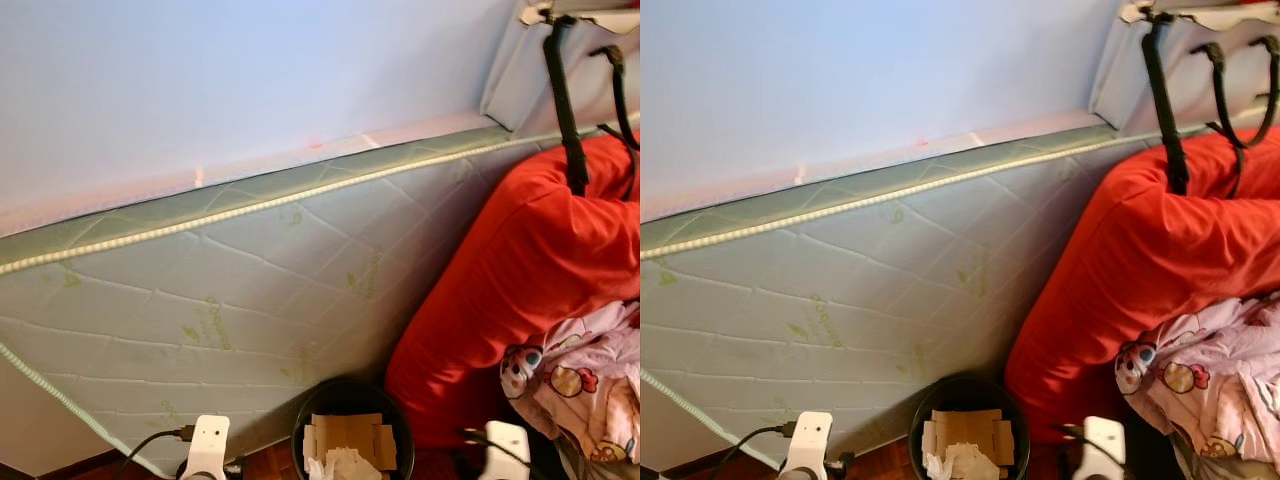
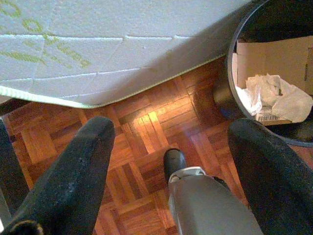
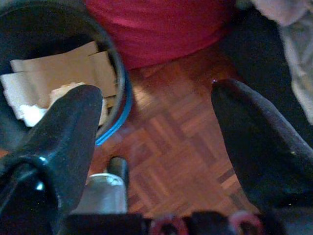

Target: Clean up the room

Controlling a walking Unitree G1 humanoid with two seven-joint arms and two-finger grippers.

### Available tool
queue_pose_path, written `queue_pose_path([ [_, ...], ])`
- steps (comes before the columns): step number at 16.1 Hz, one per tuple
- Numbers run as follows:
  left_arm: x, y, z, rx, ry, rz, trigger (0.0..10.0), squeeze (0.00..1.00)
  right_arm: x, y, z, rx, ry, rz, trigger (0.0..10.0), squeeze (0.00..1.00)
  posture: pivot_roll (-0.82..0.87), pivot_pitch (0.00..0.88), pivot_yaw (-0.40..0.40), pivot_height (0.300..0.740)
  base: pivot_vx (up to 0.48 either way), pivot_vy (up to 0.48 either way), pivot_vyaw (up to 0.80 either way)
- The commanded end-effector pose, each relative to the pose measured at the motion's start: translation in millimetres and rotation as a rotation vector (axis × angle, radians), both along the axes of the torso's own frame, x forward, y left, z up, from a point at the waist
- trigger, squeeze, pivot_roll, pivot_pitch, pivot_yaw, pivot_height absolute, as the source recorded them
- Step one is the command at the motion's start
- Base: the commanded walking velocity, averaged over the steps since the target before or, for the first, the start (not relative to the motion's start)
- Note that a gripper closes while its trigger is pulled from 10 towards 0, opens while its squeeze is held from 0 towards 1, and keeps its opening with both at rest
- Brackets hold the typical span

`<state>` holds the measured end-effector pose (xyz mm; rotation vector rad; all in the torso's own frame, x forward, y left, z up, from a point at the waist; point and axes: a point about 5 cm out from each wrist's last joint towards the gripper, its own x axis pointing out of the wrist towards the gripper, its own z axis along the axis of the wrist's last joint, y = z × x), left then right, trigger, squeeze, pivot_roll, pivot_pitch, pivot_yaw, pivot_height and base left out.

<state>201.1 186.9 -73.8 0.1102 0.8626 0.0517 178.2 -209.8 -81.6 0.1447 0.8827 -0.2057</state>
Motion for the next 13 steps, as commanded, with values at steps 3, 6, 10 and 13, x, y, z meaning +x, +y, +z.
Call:
queue_pose_path([
  [3,5.1,2.0,3,0.005,0.0,0.006,10.0,0.0,4.9,12.3,0,0.028,-0.014,-0.004,10.0,0.0,-0.01,0.0,-0.031,0.722,0.0,0.0,0.0],
  [6,9.5,10.0,6,0.022,-0.004,0.01,10.0,0.0,12.6,23.0,2,0.044,-0.03,0.018,10.0,0.0,-0.01,0.0,0.002,0.722,0.0,0.0,0.0],
  [10,6.9,17.4,6,0.03,0.004,0.026,10.0,0.0,16.2,24.3,4,0.046,-0.036,0.014,10.0,0.0,0.01,0.0,0.005,0.722,0.0,0.0,0.0],
  [13,2.1,18.3,3,0.029,0.021,0.039,10.0,0.0,19.2,25.2,5,0.044,-0.032,0.021,10.0,0.0,0.03,0.0,0.001,0.722,0.0,0.0,0.0],
])
